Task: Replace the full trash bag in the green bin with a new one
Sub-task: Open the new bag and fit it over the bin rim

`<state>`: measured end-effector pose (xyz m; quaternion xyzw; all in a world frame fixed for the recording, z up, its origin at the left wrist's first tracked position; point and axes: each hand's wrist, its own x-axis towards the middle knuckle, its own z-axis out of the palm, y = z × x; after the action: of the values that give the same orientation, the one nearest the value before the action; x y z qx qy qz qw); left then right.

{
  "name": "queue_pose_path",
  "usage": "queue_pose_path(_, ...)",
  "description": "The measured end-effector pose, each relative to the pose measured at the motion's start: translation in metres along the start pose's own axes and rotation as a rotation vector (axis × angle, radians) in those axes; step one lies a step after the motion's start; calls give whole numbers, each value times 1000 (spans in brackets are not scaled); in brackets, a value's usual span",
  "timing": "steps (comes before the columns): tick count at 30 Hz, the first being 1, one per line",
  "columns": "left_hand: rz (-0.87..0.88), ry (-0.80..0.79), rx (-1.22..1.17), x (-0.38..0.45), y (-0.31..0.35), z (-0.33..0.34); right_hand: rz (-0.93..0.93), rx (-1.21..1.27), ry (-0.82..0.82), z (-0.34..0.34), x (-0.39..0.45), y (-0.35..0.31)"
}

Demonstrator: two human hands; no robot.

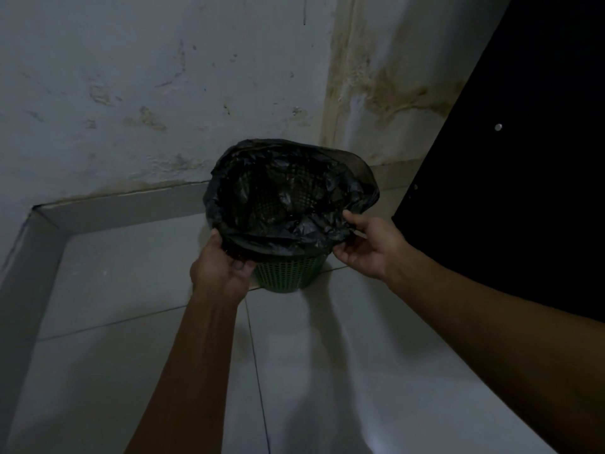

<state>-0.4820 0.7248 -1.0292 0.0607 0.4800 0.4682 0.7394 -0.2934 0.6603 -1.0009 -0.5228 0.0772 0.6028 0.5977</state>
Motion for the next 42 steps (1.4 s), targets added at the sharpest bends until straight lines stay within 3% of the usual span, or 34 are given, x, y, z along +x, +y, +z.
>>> queue_pose_path(8,-17,134,124,7,-2,3,2,-53,-14,-5,9,3)
queue_pose_path(12,-19,84,25,2,-1,1,-12,-36,-27,-5,12,5)
queue_pose_path(20,-48,28,97,-11,13,17,16,-103,-57,-1,11,8)
queue_pose_path(23,-53,-8,96,-10,13,15,89,-278,47,-1,7,4)
queue_pose_path(26,-44,-17,112,-10,8,13,209,-279,143,-5,4,0)
queue_pose_path(30,-50,-41,114,-11,7,12,377,-99,-25,-8,0,0)
queue_pose_path(34,-41,-55,107,-6,7,9,301,-58,-111,0,2,5)
queue_pose_path(42,-33,-91,123,-6,1,8,115,-86,31,2,7,6)
